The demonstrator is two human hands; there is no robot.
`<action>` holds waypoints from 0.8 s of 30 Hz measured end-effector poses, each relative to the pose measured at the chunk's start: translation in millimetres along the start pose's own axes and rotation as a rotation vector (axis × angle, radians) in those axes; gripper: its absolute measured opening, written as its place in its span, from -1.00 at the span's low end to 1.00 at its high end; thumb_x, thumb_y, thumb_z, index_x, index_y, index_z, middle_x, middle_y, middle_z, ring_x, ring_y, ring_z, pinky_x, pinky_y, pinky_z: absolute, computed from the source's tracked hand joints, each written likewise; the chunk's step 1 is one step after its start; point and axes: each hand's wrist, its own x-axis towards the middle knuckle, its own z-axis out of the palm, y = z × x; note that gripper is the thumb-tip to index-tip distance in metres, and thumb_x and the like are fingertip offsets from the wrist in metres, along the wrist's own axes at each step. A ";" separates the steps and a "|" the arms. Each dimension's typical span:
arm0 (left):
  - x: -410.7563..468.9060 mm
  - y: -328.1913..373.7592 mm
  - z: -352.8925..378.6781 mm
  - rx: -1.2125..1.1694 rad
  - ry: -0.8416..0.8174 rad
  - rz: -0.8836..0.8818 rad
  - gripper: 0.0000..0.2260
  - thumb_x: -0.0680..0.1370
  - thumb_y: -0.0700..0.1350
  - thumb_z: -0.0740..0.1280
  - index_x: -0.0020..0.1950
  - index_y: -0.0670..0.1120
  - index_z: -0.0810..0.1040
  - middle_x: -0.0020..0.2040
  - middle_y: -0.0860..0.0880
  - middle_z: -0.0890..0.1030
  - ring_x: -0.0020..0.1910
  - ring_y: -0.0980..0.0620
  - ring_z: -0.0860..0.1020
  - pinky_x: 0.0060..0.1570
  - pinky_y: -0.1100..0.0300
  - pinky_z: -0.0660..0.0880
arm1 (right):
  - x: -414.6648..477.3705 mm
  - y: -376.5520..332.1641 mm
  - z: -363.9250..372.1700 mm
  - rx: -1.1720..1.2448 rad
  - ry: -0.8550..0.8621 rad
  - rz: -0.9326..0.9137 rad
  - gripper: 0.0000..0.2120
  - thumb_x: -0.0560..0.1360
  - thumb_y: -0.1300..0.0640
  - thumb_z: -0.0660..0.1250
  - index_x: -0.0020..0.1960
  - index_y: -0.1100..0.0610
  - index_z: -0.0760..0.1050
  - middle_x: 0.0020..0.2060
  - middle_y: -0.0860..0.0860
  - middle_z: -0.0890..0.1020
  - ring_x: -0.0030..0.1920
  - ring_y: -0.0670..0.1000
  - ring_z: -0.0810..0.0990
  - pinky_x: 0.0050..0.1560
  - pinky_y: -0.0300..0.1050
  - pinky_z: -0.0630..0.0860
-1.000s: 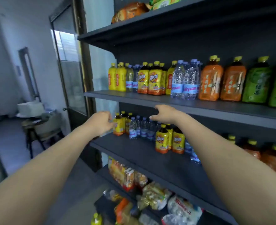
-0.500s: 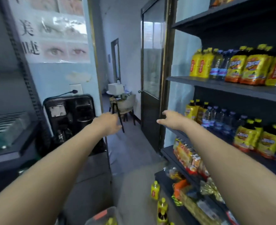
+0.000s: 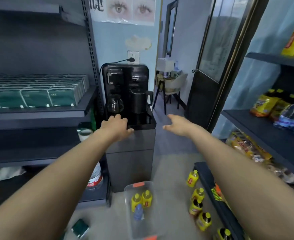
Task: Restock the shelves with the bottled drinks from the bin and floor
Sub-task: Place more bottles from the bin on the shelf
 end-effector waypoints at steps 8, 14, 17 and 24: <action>52.3 -13.0 74.1 -0.002 -0.146 -0.049 -0.52 0.57 0.19 0.12 0.35 -0.11 0.35 0.36 -0.17 0.33 0.34 -0.19 0.30 0.25 -0.11 0.35 | 74.3 11.9 71.3 -0.030 -0.130 -0.034 -0.37 0.59 -0.07 0.19 0.53 0.14 0.02 0.50 0.08 0.19 0.47 0.18 0.17 0.43 0.27 0.03; 114.3 1.1 139.7 -0.041 -0.247 -0.116 -0.53 0.58 0.17 0.12 0.35 -0.11 0.37 0.34 -0.16 0.36 0.33 -0.20 0.32 0.23 -0.11 0.35 | 159.2 55.7 131.1 -0.041 -0.245 -0.043 -0.37 0.56 -0.10 0.20 0.51 0.14 0.10 0.50 0.11 0.16 0.49 0.15 0.15 0.44 0.24 0.12; 139.4 12.3 180.4 -0.086 -0.291 -0.136 -0.55 0.57 0.14 0.14 0.32 -0.14 0.40 0.33 -0.18 0.37 0.34 -0.21 0.32 0.24 -0.11 0.36 | 190.3 77.4 161.6 -0.099 -0.268 -0.045 -0.43 0.55 -0.11 0.22 0.47 0.12 0.22 0.47 0.10 0.23 0.46 0.16 0.21 0.40 0.20 0.22; 170.3 21.4 279.8 -0.184 -0.418 -0.163 -0.56 0.55 0.09 0.19 0.33 -0.14 0.38 0.31 -0.19 0.40 0.33 -0.21 0.33 0.29 -0.09 0.35 | 233.6 114.0 248.1 -0.105 -0.371 -0.032 -0.50 0.53 -0.09 0.24 0.42 0.05 0.31 0.51 0.07 0.13 0.50 0.12 0.13 0.40 0.30 0.16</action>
